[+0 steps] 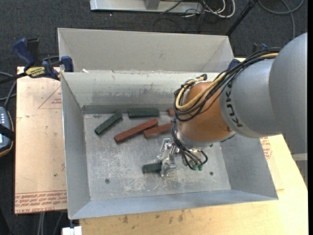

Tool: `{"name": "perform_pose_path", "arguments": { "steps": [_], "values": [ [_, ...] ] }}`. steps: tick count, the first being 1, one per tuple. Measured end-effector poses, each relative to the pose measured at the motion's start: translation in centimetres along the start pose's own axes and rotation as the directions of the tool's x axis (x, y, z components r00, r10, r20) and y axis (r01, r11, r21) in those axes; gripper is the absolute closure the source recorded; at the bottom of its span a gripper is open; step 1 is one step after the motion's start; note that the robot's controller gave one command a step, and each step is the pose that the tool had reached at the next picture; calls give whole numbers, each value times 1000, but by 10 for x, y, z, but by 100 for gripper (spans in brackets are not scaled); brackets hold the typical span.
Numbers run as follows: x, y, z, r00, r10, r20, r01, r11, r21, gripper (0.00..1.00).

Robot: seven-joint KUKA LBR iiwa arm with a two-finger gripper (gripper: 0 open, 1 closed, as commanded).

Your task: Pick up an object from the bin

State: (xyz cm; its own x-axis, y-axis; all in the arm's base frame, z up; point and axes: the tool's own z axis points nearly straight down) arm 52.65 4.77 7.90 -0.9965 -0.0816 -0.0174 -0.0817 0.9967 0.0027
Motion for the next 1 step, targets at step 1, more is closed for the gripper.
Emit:
{"name": "perform_pose_path", "arguments": {
  "steps": [1],
  "values": [
    [0,0,0,1000,0,0,0,1000,0,100]
  ]
}}
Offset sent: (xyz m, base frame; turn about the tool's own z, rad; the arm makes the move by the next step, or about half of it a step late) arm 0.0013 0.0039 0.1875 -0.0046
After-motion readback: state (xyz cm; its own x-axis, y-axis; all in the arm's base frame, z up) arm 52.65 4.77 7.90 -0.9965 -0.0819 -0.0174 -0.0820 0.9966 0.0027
